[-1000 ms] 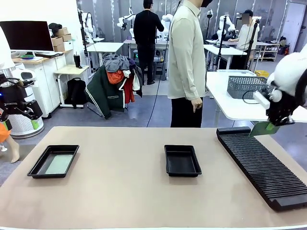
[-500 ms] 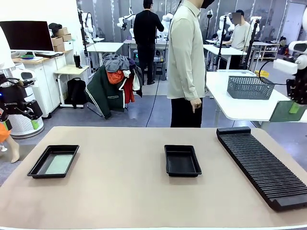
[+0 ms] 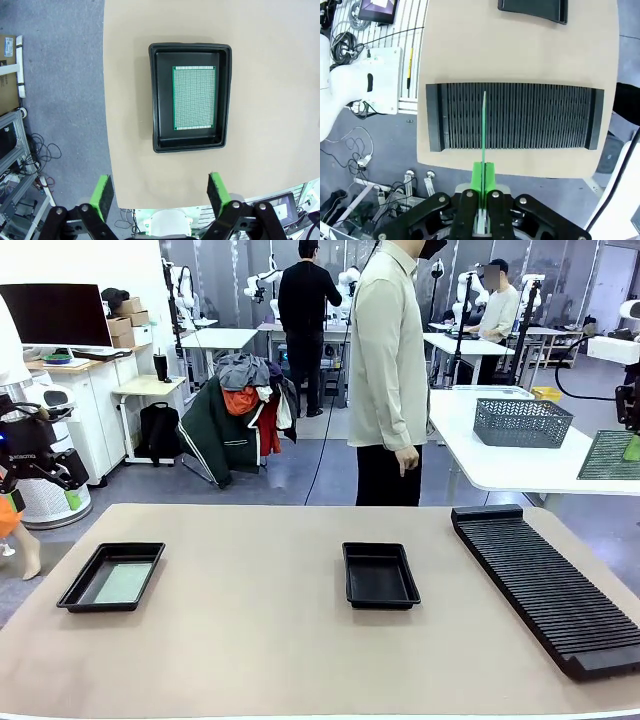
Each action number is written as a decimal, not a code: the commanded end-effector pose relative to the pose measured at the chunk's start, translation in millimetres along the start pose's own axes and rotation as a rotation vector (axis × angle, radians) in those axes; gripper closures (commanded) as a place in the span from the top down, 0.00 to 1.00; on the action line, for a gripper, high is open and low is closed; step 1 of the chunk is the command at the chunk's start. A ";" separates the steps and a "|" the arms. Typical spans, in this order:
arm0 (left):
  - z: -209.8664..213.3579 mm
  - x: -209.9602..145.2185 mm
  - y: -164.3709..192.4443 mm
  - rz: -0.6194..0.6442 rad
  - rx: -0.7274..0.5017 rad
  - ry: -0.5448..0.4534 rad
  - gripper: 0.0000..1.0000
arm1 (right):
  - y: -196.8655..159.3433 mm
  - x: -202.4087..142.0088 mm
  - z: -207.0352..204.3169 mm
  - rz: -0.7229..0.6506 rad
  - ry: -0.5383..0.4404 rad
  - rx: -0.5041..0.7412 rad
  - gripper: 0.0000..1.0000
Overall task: Inspect and transfer BCBs to ESD trays.
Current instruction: Pick up the Blank PCB from the PCB Rack and place it in the right ESD tray.
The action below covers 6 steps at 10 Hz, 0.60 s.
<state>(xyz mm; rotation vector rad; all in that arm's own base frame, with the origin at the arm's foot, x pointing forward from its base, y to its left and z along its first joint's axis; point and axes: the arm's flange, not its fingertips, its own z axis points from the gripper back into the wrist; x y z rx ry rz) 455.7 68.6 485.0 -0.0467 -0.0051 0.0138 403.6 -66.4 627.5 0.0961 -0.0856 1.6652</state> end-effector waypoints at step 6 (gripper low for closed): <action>-1.5 0.2 0.5 0.003 -0.005 -0.011 1.00 | -0.3 -0.2 -4.7 0.004 -0.001 0.007 0.01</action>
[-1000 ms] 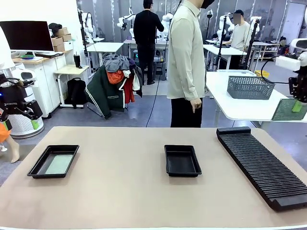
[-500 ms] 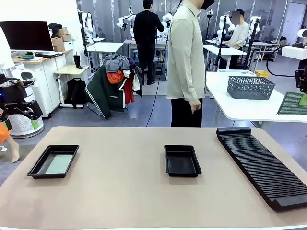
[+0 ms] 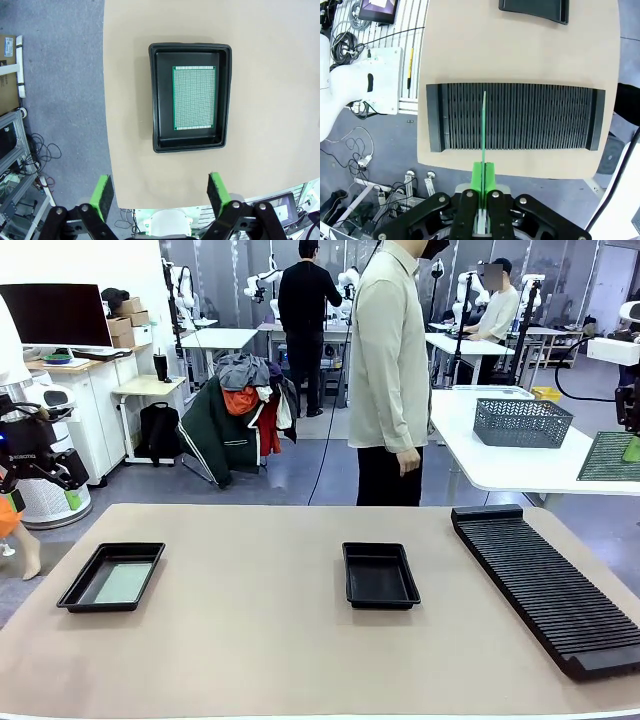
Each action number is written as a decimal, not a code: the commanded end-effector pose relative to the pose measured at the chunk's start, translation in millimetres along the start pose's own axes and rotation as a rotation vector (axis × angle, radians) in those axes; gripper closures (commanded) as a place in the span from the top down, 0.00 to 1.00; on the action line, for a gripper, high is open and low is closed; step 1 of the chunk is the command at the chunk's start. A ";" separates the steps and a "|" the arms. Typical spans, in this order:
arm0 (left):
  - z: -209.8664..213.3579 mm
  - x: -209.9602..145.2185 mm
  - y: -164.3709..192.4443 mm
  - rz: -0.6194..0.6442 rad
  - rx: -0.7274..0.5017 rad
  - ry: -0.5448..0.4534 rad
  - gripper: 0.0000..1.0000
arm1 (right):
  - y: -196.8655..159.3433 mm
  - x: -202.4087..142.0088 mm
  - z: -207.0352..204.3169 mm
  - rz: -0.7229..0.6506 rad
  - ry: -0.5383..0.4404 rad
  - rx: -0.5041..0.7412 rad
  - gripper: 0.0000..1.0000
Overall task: Inspect and transfer BCBs to ESD trays.
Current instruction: Pick up the Blank PCB from the PCB Rack and place it in the right ESD tray.
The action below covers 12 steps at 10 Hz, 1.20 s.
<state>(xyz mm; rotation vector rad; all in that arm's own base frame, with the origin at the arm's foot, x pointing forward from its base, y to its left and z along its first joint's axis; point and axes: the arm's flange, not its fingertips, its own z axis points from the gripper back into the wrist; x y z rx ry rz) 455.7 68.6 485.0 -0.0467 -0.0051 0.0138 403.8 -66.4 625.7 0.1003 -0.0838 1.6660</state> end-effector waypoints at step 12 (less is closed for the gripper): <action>-1.5 0.2 0.5 0.003 -0.005 -0.011 1.00 | -48.3 66.0 -76.5 -1.053 -0.391 0.274 0.03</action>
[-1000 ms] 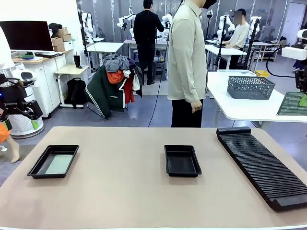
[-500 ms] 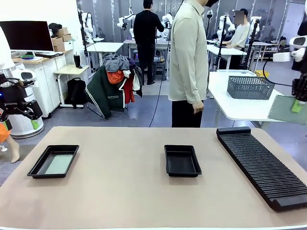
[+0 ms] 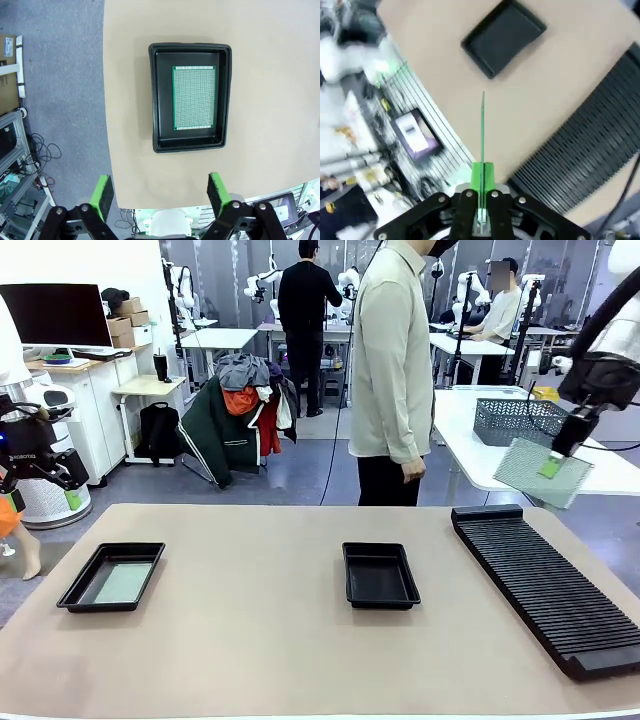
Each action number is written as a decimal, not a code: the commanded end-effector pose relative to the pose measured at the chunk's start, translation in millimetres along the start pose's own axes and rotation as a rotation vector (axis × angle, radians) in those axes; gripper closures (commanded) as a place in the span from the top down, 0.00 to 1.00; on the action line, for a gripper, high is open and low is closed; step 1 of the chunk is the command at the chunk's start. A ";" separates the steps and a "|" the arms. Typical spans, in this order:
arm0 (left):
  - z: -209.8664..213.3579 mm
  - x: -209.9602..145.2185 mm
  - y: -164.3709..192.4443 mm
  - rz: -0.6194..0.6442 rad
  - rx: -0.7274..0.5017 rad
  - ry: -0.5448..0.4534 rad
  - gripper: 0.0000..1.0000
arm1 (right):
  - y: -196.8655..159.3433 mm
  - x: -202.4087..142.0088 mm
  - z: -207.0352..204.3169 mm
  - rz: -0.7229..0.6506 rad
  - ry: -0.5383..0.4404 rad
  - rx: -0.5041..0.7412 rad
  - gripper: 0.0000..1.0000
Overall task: Inspect and transfer BCBs to ESD trays.
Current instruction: Pick up the Blank PCB from the PCB Rack and place it in the right ESD tray.
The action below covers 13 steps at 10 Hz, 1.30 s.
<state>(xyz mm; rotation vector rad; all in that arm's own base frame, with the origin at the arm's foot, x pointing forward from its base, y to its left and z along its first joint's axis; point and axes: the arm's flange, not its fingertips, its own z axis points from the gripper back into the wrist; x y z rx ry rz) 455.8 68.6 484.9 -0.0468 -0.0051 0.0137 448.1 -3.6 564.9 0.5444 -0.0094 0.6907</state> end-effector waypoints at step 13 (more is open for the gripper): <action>-1.5 0.1 0.5 0.003 -0.005 -0.011 1.00 | -16.9 76.9 -254.0 -0.435 -0.377 0.338 0.03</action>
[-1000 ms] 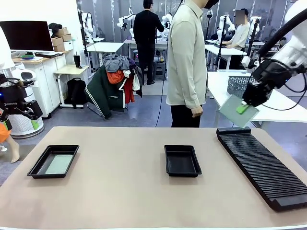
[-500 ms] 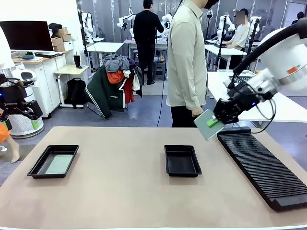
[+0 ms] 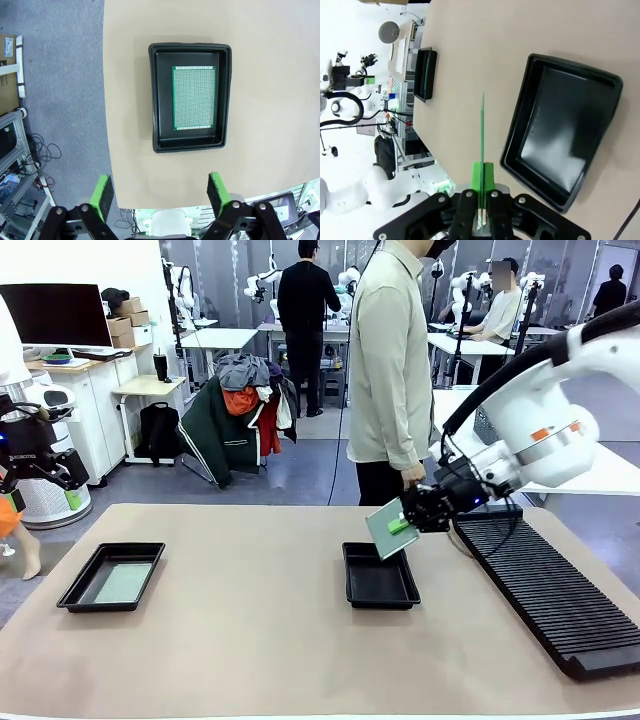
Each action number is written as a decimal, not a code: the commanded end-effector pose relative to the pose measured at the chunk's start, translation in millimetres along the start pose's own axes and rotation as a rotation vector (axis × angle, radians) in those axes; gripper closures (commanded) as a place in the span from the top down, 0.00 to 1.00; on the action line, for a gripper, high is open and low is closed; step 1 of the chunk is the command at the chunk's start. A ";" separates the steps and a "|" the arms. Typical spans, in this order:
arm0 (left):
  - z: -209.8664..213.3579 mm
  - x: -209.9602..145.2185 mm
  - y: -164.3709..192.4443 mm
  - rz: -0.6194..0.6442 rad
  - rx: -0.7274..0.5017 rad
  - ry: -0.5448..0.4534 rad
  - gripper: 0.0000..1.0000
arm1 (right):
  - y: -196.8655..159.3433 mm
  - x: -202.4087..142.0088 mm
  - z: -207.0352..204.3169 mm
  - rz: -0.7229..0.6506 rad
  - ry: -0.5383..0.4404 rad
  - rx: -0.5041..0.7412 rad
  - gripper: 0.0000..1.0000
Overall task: Inspect and transfer BCBs to ESD trays.
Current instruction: Pick up the Blank PCB from the PCB Rack and place it in the right ESD tray.
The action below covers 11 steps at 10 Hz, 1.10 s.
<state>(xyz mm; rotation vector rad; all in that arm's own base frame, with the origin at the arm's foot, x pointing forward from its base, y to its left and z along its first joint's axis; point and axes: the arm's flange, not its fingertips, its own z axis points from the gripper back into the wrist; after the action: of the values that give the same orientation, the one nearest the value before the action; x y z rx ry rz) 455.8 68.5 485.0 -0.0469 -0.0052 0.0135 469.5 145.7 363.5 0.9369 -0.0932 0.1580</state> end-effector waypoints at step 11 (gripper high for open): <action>-1.5 0.1 0.6 0.003 -0.004 -0.010 1.00 | -61.6 -12.0 -78.7 -0.193 -0.066 0.000 0.03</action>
<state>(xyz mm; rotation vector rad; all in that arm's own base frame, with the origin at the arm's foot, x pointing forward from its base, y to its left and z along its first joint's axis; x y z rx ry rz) 455.8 68.4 485.0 -0.0469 -0.0052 0.0134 471.5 160.5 269.4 0.9733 -0.0391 -0.0116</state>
